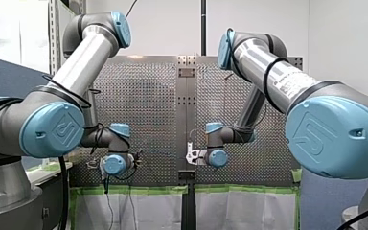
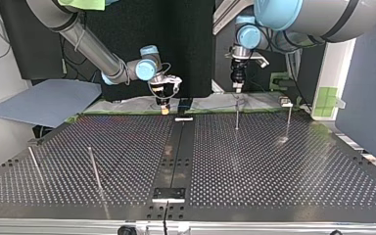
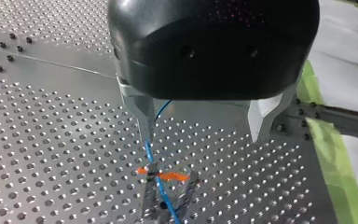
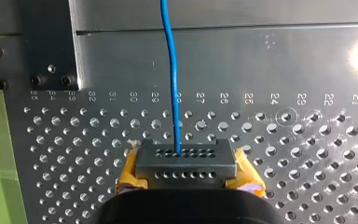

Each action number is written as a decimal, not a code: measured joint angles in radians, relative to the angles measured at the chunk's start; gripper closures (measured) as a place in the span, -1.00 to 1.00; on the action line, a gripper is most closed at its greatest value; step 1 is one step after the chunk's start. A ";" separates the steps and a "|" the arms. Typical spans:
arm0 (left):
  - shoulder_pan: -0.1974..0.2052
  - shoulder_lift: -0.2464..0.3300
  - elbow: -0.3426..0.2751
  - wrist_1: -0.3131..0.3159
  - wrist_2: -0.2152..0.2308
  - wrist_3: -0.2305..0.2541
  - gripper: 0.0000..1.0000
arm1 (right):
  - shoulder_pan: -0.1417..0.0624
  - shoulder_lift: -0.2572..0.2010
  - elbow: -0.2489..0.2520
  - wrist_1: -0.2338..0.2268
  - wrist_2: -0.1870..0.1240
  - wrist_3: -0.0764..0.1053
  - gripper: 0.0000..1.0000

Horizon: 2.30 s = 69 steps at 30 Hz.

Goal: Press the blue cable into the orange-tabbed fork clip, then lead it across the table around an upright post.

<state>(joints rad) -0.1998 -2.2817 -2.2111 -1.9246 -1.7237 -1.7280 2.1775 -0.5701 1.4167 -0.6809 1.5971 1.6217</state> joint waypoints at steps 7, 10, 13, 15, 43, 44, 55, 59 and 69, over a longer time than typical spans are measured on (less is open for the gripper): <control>0.000 0.000 0.014 -0.004 -0.022 0.009 -1.00 | 0.001 0.000 0.000 0.003 0.000 0.000 1.00; 0.000 0.000 0.014 -0.006 -0.024 0.015 -1.00 | 0.001 0.000 0.000 0.003 0.000 0.000 1.00; 0.000 0.000 0.015 -0.009 -0.026 0.018 -1.00 | 0.001 0.000 0.000 0.004 0.000 0.000 1.00; 0.000 0.000 0.015 -0.010 -0.028 0.019 -1.00 | 0.001 0.000 0.000 0.004 0.000 0.000 1.00; 0.000 0.000 0.015 -0.034 -0.050 0.039 -1.00 | 0.000 0.001 0.000 0.006 -0.001 -0.002 1.00; 0.000 0.000 0.015 -0.040 -0.050 0.048 -1.00 | 0.001 0.001 0.000 0.006 -0.001 -0.002 1.00; -0.039 0.000 0.028 -0.072 -0.048 0.096 -1.00 | 0.001 0.002 0.000 0.005 0.000 -0.003 1.00; -0.065 0.000 0.049 -0.079 -0.051 0.086 -1.00 | 0.001 0.002 0.000 0.005 0.000 -0.003 1.00; -0.113 0.000 0.114 -0.102 -0.106 0.061 -1.00 | 0.002 0.002 0.000 0.004 0.000 -0.003 1.00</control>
<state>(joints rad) -0.3125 -2.2815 -2.0972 -2.0269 -1.8298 -1.6671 2.1791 -0.5686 1.4167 -0.6766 1.5970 1.6187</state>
